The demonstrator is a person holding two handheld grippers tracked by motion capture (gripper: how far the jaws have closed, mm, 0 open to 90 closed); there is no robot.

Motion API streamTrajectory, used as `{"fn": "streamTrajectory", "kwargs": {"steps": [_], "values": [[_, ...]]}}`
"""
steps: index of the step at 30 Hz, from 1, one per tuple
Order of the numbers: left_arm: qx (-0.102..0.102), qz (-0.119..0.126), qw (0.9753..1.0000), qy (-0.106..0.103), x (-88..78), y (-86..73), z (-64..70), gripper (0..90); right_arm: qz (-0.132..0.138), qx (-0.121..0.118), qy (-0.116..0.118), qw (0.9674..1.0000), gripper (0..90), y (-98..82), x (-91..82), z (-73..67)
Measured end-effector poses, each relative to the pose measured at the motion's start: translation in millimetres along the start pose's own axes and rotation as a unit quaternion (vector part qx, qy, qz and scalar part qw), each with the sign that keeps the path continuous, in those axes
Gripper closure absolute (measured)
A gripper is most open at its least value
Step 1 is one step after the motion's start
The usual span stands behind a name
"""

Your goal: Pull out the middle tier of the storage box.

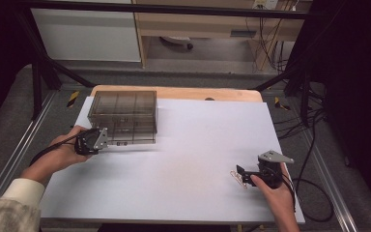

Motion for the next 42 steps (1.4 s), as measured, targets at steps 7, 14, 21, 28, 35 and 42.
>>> {"fn": "streamTrajectory", "kwargs": {"steps": [7,14,21,28,35,42], "values": [[-0.002,0.004,1.0000,0.001,-2.5,-2.7,-1.3,73.8,0.000,0.000,0.000,1.0000,5.1,-0.1,0.1,-0.1],[0.001,0.003,1.0000,0.001,-2.9,-4.5,-1.5,74.0,-0.001,0.000,0.000,1.0000,5.1,-0.2,0.2,-0.1],[0.003,0.002,1.0000,0.002,-3.1,-5.7,-1.3,74.1,-0.001,0.000,0.002,1.0000,5.1,-0.1,0.0,-0.7],[0.004,0.002,1.0000,-0.001,-4.1,-7.3,0.1,74.0,-0.001,0.000,0.001,1.0000,5.0,0.0,0.2,-1.0],[-0.017,0.020,0.9996,0.000,-5.5,-5.7,-0.4,69.3,-0.002,0.001,0.002,1.0000,5.0,0.1,0.2,-1.1],[-0.065,0.056,0.9963,0.004,-14.1,-3.5,0.7,55.6,0.000,0.000,0.001,1.0000,5.0,0.3,-0.1,-1.0]]}}
Point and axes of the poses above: each handheld gripper's, and its own axes: x roughly forward along the jaws, y roughly out of its top, z roughly to its right, the point moved 5 cm from there along x, roughly forward along the jaws, and after that the axes turned 14 degrees about -x, right-handed, at the moved point
